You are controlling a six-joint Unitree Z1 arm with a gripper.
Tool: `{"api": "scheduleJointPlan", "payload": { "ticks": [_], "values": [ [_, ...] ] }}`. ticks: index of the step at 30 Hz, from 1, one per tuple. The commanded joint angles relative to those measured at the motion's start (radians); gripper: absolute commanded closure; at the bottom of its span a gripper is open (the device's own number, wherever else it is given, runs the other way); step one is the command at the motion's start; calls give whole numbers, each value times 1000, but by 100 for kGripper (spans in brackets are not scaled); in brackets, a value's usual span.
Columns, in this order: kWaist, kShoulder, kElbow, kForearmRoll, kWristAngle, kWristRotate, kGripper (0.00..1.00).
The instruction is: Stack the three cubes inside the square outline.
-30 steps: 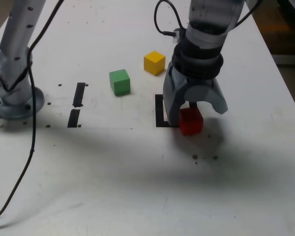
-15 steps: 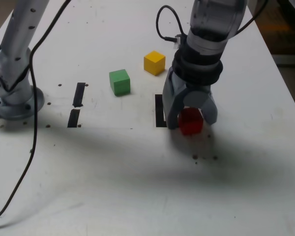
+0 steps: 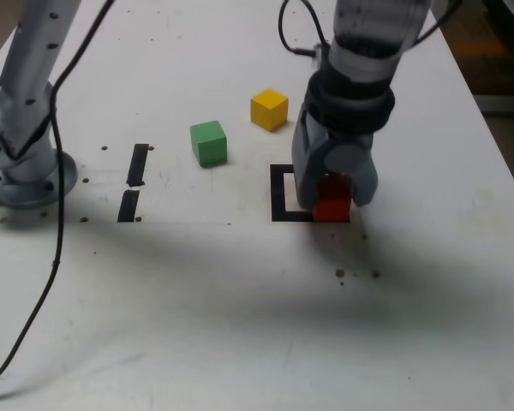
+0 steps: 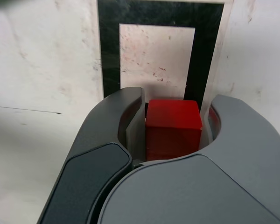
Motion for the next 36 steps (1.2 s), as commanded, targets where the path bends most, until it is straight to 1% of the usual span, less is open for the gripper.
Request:
{"api": "scheduleJointPlan", "payload": {
  "ticks": [1, 4, 6, 7, 9, 12, 17, 21, 27, 36],
  "values": [
    [-1, -23, -4, 22, 18, 1, 88],
    [-1, -51, 6, 57, 53, -4, 88],
    [-1, -68, 28, 70, 71, -13, 88],
    [0, -72, 39, 70, 74, -17, 88],
    [2, -78, 60, 61, 74, -24, 88],
    [7, -80, 84, 30, 62, -28, 88],
    [16, -75, 128, -51, 38, -33, 88],
    [22, -74, 162, -97, 31, -41, 88],
    [30, -76, 200, -125, 32, -51, 85],
    [32, -79, 210, -139, 40, -52, 82]
  ]
}}
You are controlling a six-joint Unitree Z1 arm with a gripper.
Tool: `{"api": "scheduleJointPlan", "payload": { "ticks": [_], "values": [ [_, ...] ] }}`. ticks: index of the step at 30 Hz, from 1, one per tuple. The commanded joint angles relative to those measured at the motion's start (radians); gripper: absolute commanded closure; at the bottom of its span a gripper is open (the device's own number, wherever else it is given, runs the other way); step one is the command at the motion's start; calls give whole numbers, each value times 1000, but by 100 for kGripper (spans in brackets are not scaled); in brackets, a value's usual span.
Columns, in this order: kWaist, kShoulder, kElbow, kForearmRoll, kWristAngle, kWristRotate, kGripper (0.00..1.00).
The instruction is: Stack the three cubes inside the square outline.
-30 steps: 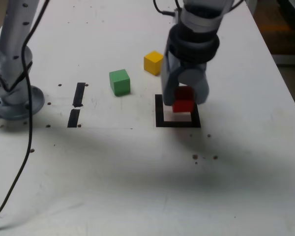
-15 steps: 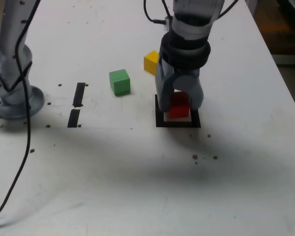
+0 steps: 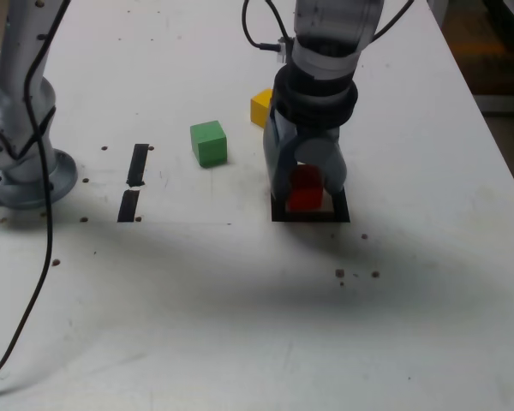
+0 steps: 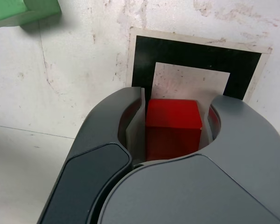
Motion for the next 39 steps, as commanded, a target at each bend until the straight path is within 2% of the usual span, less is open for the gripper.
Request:
{"api": "scheduleJointPlan", "payload": {
  "ticks": [1, 5, 13, 16, 20, 25, 28, 32, 39],
  "values": [
    [2, -4, -1, -2, 5, 0, 81],
    [2, -6, -1, -3, 17, 0, 77],
    [2, -8, 5, -1, 36, -3, 75],
    [2, -8, 8, -1, 38, -6, 71],
    [2, -10, 13, -1, 37, -8, 58],
    [2, -16, 15, -2, 36, -8, 34],
    [2, -20, 17, -2, 36, -8, 24],
    [2, -24, 19, -3, 36, -9, 17],
    [2, -50, 19, 28, 53, -22, 12]
  ]
}}
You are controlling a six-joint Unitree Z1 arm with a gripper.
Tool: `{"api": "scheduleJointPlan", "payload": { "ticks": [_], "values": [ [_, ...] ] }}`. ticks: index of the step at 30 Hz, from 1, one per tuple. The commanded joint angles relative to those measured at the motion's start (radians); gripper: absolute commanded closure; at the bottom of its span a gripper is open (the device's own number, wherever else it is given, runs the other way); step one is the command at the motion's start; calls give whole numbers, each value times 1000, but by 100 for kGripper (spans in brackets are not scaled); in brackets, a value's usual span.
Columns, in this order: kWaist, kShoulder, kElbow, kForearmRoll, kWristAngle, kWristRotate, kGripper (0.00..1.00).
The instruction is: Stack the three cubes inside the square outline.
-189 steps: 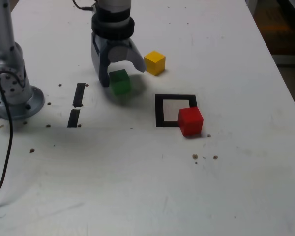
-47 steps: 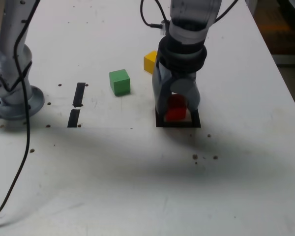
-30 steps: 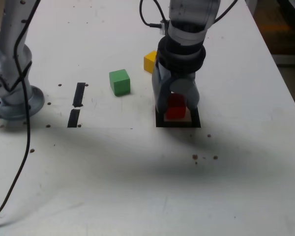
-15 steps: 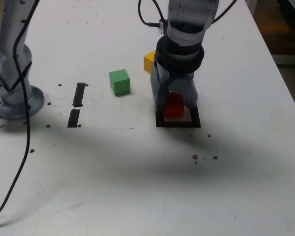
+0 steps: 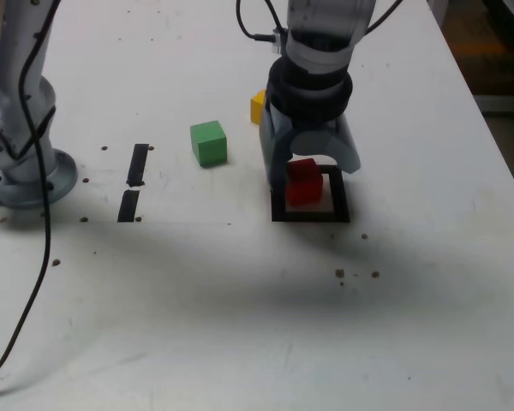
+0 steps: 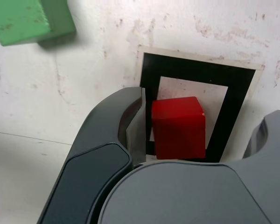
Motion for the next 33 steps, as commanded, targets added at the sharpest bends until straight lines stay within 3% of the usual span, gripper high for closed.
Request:
{"api": "scheduleJointPlan", "payload": {
  "ticks": [1, 8, 16, 27, 33],
  "values": [
    [2, -25, 1, 24, 9, -8, 12],
    [2, -102, 29, 143, 42, -60, 12],
    [17, -138, 56, 147, 77, -101, 9],
    [85, -171, 11, 142, 76, -103, 3],
    [175, -160, 13, 144, 44, -103, 2]
  ]
}}
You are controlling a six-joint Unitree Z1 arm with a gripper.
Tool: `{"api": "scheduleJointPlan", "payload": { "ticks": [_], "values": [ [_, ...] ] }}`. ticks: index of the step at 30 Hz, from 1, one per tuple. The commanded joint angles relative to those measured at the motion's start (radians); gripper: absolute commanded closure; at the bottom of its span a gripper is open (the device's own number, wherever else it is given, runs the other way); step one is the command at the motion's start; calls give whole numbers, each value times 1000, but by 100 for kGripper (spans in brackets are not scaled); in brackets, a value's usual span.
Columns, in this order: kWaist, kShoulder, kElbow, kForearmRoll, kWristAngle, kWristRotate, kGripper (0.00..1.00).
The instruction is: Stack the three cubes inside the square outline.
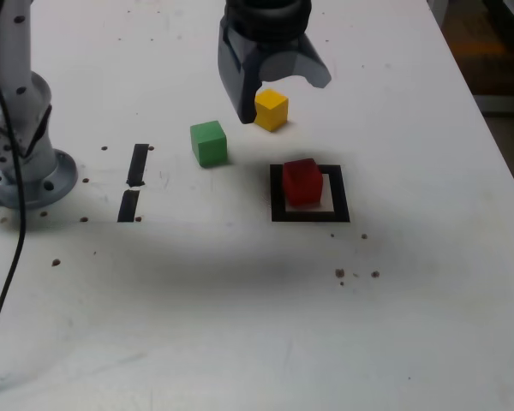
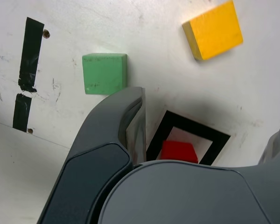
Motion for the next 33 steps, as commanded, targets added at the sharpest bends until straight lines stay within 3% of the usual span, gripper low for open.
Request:
{"api": "scheduleJointPlan", "payload": {
  "ticks": [1, 8, 18, 33],
  "values": [
    [25, 4, 5, 3, -11, -2, 1],
    [127, 10, 10, 1, -43, -2, 1],
    [247, 46, 2, -62, -50, 37, 1],
    [321, 161, -19, -133, -74, 91, 1]
  ]
}}
